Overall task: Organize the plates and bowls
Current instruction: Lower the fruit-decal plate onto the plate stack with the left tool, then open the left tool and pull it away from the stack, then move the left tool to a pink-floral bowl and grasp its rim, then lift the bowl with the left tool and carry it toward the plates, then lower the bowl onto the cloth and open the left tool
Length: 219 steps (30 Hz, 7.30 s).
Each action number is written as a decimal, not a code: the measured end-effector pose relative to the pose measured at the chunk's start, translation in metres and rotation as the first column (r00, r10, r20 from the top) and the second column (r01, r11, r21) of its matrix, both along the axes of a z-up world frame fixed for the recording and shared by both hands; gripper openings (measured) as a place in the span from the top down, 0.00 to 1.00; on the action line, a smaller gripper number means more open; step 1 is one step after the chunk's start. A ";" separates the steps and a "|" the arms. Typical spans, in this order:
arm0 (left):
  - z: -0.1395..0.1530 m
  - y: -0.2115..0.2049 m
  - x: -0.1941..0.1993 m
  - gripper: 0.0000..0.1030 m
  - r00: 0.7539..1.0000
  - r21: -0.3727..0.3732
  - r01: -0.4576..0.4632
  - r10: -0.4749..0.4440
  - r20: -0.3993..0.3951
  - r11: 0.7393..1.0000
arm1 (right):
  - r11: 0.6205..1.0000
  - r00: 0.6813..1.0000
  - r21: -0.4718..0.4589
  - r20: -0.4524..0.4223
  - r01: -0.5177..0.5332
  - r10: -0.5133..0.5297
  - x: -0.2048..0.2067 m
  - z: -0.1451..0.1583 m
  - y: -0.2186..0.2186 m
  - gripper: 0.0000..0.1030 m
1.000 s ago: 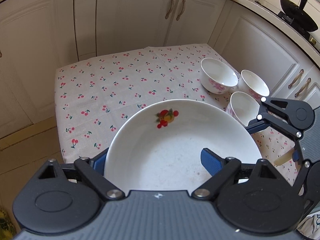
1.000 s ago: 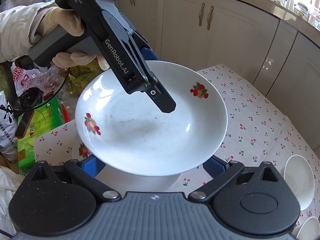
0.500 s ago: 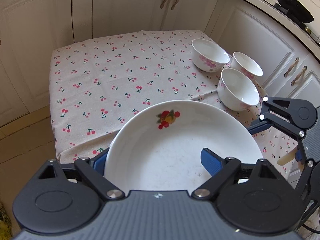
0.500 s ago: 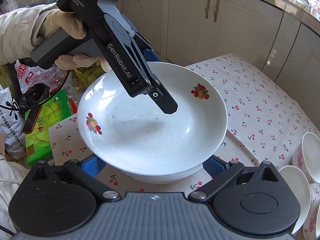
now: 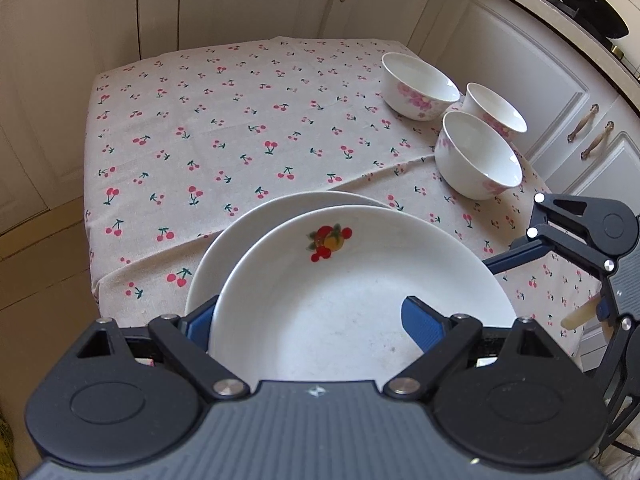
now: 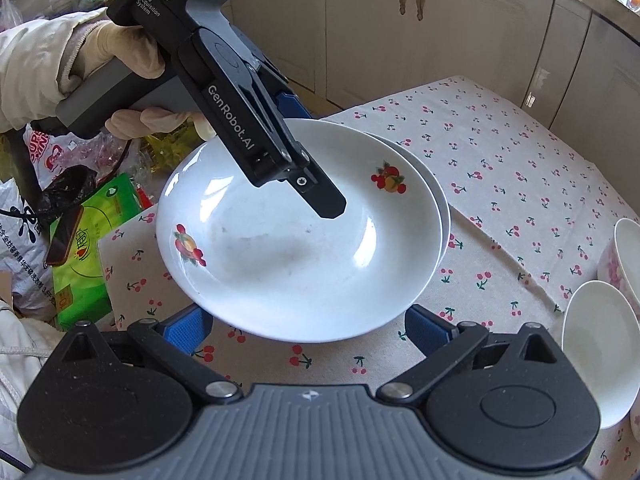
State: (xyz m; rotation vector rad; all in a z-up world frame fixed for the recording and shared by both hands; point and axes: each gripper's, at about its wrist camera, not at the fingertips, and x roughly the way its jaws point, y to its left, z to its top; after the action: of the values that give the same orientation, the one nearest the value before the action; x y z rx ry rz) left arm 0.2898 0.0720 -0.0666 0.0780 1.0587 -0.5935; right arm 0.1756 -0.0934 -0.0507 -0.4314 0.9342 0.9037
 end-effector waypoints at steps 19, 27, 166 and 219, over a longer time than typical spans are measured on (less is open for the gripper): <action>0.009 0.008 -0.005 0.10 1.000 0.035 -0.016 0.016 0.008 0.999 | 0.999 0.998 -0.006 0.044 -0.047 0.047 -0.001 0.000 0.020 0.00; 0.009 0.012 -0.006 0.11 1.000 0.022 -0.019 0.019 0.007 1.000 | 0.999 0.998 0.013 0.040 -0.050 0.050 -0.002 0.000 0.025 0.00; 0.021 -0.228 -0.006 0.29 0.947 0.111 0.252 -0.268 0.174 0.961 | 0.812 0.747 0.199 0.319 0.548 -0.583 -0.028 -0.012 -0.133 0.19; -0.003 -0.215 -0.106 0.29 0.949 0.049 0.278 -0.282 0.140 0.959 | 0.844 0.819 0.113 0.205 0.525 -0.536 -0.117 -0.021 -0.137 0.19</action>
State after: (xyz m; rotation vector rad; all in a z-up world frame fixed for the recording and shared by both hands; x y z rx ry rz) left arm 0.1841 -0.1432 -0.0700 0.2975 0.9203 -0.8170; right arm 0.0585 -0.2301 -0.0719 -0.2022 0.7573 0.3516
